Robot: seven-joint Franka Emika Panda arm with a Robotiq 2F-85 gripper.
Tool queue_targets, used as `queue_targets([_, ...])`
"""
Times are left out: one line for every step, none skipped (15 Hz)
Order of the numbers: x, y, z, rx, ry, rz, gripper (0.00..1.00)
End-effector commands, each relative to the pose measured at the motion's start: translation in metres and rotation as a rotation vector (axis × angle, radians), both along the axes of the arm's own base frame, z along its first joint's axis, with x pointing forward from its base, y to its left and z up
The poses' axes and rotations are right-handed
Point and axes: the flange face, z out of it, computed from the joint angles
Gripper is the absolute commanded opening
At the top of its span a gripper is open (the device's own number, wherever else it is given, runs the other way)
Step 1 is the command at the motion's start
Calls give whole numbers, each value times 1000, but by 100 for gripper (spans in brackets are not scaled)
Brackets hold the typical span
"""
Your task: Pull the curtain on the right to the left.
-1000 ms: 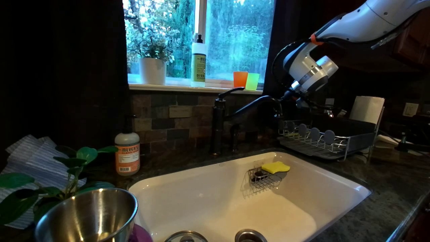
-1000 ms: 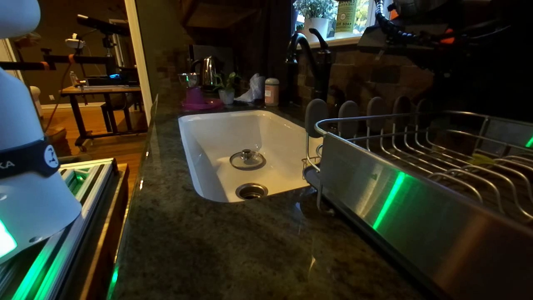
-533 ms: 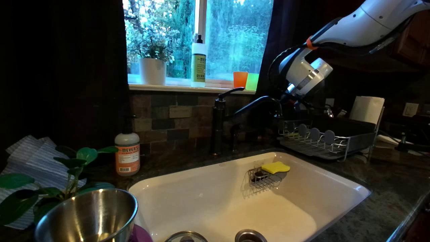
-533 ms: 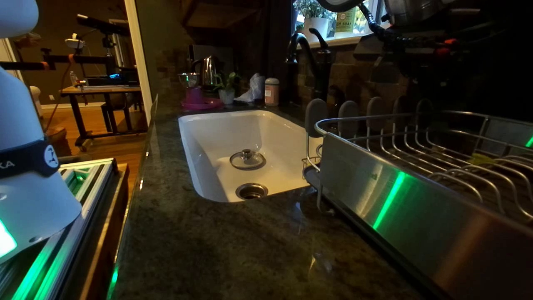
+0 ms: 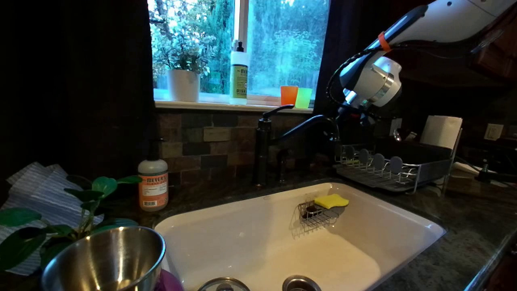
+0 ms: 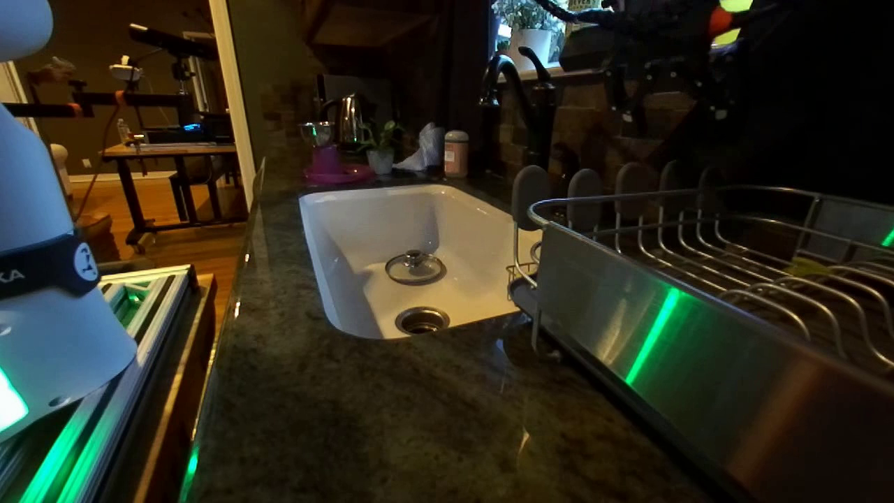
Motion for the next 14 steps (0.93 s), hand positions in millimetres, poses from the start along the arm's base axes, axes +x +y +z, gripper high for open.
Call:
queue_targets([-24, 40, 38, 28, 35, 141, 100])
queue_targets([-26, 51, 47, 33, 39, 173, 100])
queue_targets([-28, 61, 55, 33, 44, 202, 100])
queue_targets([-30, 71, 63, 34, 45, 235, 100])
queue_targets([-32, 80, 72, 34, 51, 260, 100])
queue_targets([-34, 88, 79, 38, 53, 286, 100])
queue_targets([-36, 96, 85, 41, 46, 311, 100])
queue_targets([-38, 102, 92, 43, 42, 325, 100])
queue_targets([-40, 108, 98, 51, 27, 344, 100])
queue_targets([-43, 111, 107, 48, 14, 358, 100])
queue_targets([-47, 113, 117, 47, -11, 365, 100])
queue_targets([-52, 113, 129, 36, -38, 371, 100])
queue_targets([-56, 111, 139, 10, -56, 375, 100])
queue_targets([-59, 105, 148, -21, -79, 368, 100])
